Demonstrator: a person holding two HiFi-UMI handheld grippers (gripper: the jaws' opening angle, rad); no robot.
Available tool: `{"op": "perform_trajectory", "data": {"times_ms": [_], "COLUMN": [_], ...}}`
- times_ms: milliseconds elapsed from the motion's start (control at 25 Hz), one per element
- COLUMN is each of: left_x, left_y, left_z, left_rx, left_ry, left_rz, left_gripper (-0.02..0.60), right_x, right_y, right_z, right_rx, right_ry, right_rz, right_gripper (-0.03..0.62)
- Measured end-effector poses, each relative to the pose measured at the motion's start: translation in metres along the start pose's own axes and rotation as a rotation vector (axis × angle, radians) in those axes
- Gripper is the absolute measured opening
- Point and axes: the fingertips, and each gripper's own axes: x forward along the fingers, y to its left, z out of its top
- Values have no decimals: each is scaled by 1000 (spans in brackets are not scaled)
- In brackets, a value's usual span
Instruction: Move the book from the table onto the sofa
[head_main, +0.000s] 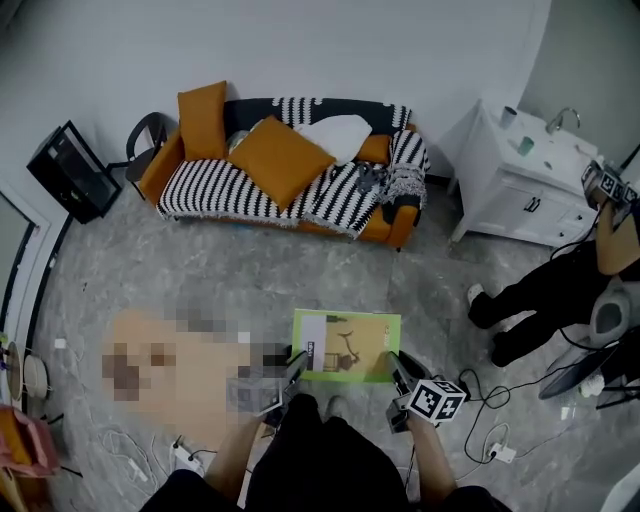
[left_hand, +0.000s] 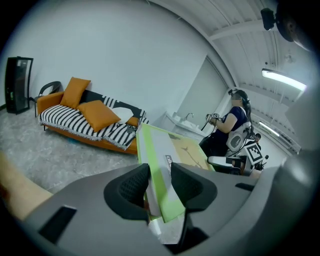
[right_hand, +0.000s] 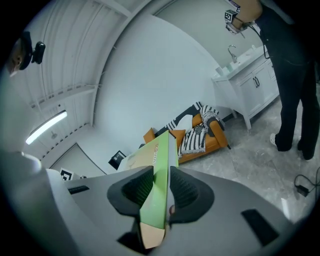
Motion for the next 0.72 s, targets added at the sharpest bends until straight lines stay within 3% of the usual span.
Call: {"op": "perform_trajectory", "data": {"times_ms": [320,720], "left_x": [37,92], "left_y": [23,99], "left_z": [33,111], "left_rx": [2,9], "left_ry": [-1,9], "left_rz": [-2,-28], "left_gripper": [152,152], "right_x": [43,144], "right_y": [-15,-15], "right_z": [33,85], "right_rx": [4,2], "right_ry": [2,6], "right_rz": [-1,-27], "right_gripper": [120,120]}}
